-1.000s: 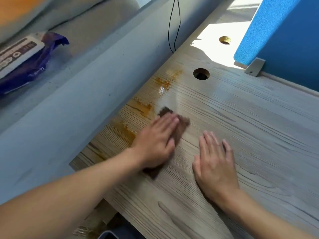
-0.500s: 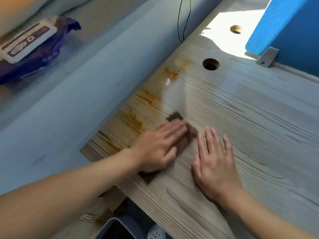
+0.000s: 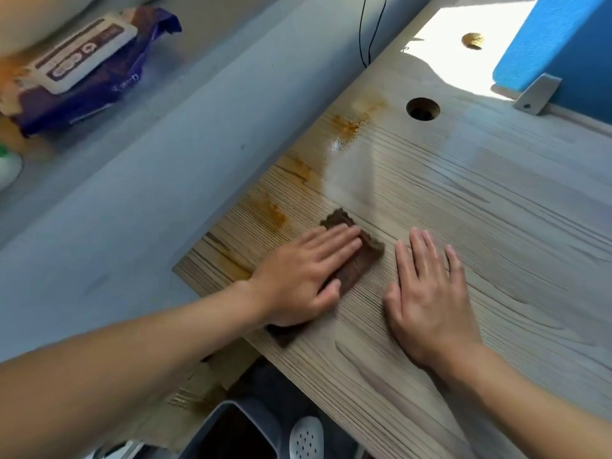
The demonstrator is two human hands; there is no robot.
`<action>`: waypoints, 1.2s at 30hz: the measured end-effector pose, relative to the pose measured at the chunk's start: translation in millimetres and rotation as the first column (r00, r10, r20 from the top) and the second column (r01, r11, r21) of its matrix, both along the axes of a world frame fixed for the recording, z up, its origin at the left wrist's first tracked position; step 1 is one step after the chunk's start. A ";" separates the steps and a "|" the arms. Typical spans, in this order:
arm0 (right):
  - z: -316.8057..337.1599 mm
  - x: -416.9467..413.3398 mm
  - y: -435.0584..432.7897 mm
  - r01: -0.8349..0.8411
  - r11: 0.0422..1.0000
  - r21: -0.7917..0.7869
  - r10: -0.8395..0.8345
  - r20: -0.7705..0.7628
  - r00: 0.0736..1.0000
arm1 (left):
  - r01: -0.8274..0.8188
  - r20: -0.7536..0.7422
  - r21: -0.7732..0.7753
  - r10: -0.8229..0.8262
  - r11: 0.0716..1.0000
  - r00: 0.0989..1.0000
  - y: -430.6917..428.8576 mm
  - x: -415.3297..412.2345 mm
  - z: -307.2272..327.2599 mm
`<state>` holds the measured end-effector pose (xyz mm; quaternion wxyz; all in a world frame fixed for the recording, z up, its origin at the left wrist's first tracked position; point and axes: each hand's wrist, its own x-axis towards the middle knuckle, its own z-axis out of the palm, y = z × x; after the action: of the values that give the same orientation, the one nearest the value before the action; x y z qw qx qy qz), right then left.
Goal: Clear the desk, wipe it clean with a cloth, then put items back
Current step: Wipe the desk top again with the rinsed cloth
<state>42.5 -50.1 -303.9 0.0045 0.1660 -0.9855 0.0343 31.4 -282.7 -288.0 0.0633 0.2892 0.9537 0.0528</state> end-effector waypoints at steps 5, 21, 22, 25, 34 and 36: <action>0.4 1.2 0.2 0.007 1.000 0.011 -0.007 0.015 1.000 | -0.399 -0.024 0.000 0.399 0.917 0.917 -3.5 -40.2 -2.9; 10.4 -1.3 -30.3 0.028 0.994 -0.103 -0.029 -0.013 0.999 | -0.332 -0.025 -0.010 0.332 0.943 0.943 -7.1 -2.6 -0.1; 8.6 -1.3 -36.9 0.026 0.990 -0.142 -0.029 -0.018 0.999 | -0.264 -0.041 -0.003 0.263 0.965 0.964 -4.3 17.5 0.4; 0.8 -1.9 -46.5 0.002 0.994 -0.113 -0.005 -0.026 1.000 | -0.094 -0.049 0.003 0.094 0.996 0.994 -2.2 65.9 0.6; 1.8 -3.4 -48.0 0.015 0.999 -0.049 -0.014 0.022 1.000 | -0.365 0.001 -0.037 0.365 0.930 0.931 -46.7 -17.9 -2.1; 1.5 -2.0 -47.7 0.013 0.999 -0.044 -0.012 0.022 1.000 | -0.331 -0.017 -0.032 0.331 0.943 0.944 -35.8 2.6 -0.4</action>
<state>40.4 -97.9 -302.3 -0.0022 0.1595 -0.9855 0.0576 34.1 -318.5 -288.4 0.0533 0.1241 0.9898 0.0446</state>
